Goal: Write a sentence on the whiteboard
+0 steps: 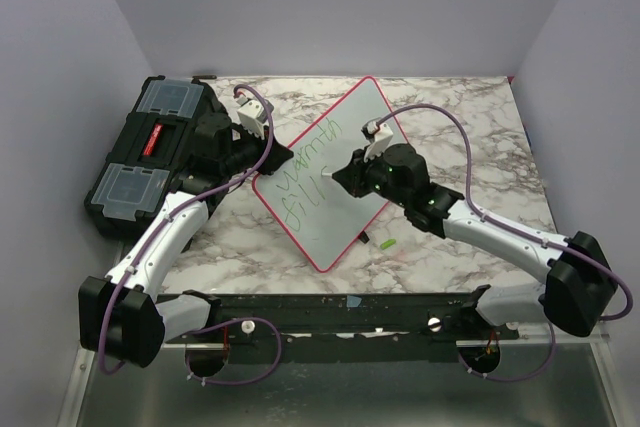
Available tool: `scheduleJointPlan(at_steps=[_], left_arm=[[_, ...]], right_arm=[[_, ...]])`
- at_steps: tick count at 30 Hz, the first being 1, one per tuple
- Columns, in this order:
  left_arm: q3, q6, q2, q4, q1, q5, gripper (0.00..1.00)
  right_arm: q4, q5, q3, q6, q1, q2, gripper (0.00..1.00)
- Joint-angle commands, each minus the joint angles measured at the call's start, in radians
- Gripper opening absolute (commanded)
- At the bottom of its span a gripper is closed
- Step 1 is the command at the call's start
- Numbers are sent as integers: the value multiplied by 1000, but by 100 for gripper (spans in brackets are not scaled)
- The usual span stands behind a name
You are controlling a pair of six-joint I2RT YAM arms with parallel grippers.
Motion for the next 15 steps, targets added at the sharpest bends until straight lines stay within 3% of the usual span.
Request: scheduleJointPlan(at_steps=[1, 7, 15], left_arm=[[-10, 62, -19, 21, -9, -15, 0], [-9, 61, -20, 20, -9, -15, 0], [-10, 61, -27, 19, -9, -17, 0]], right_arm=[[-29, -28, -43, 8, 1, -10, 1], [-60, 93, -52, 21, 2, -26, 1], [-94, 139, -46, 19, 2, -28, 1]])
